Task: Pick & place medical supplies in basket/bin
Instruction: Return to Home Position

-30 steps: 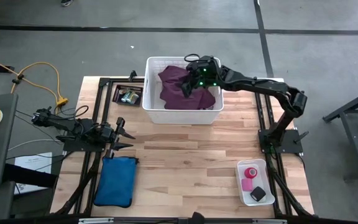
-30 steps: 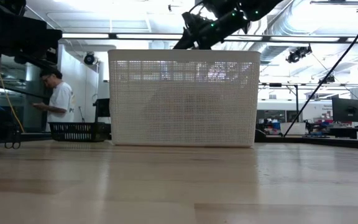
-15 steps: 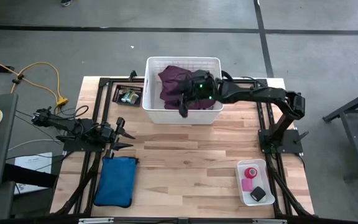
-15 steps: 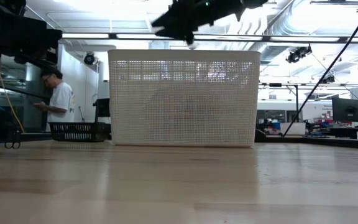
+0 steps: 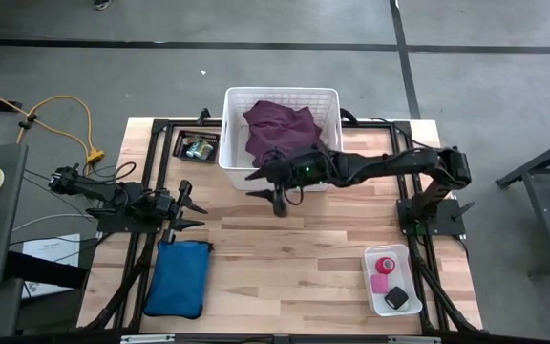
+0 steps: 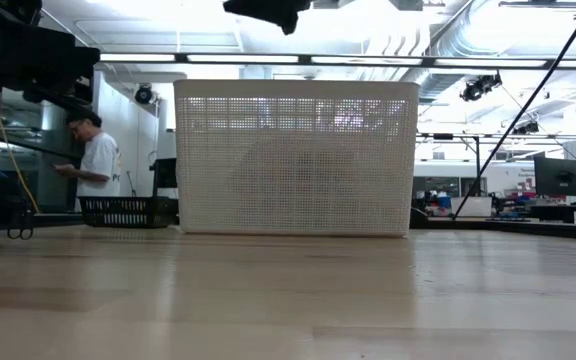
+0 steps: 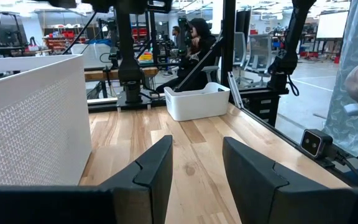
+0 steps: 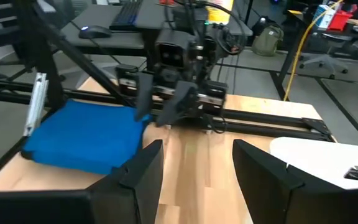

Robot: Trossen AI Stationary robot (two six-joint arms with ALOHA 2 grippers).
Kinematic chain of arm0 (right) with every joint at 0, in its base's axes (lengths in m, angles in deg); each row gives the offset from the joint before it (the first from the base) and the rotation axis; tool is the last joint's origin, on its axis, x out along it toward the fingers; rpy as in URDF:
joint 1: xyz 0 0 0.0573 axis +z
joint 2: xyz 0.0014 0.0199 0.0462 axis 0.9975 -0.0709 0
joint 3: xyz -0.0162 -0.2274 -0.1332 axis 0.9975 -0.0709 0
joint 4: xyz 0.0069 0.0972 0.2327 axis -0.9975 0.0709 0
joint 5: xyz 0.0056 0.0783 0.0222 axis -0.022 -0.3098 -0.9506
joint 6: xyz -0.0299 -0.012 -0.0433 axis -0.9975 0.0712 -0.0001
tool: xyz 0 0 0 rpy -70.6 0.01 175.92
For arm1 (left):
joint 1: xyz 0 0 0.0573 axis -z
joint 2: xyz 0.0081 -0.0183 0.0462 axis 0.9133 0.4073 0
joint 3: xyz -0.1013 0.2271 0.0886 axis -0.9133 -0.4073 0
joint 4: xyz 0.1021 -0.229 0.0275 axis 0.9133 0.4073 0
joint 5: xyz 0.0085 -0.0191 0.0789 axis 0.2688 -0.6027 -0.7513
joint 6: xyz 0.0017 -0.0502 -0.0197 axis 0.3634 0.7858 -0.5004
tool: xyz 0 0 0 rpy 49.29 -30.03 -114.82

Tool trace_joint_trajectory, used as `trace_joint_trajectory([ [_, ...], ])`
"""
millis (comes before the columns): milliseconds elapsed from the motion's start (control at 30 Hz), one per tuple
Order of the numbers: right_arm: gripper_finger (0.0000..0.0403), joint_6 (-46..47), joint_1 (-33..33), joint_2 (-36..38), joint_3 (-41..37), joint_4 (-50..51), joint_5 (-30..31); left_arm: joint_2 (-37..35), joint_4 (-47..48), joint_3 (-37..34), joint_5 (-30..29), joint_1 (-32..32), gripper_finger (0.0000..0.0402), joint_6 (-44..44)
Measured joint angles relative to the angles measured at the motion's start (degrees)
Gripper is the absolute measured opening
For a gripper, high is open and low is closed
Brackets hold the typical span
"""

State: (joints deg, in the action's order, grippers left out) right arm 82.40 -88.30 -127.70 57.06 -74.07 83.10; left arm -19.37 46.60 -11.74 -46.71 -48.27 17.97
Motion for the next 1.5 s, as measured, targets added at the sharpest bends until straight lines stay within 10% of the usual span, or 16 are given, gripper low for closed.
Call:
trace_joint_trajectory([
  [900,0.0181,2.2,1.0,0.0,0.0,-0.4,0.5,0.0,0.0,0.0,0.0,0.0,0.0135,0.0],
  [1500,0.0181,2.6,-6.2,1.3,-0.1,6.9,-13.1,0.0,0.0,0.0,0.0,0.0,0.0135,0.0],
])
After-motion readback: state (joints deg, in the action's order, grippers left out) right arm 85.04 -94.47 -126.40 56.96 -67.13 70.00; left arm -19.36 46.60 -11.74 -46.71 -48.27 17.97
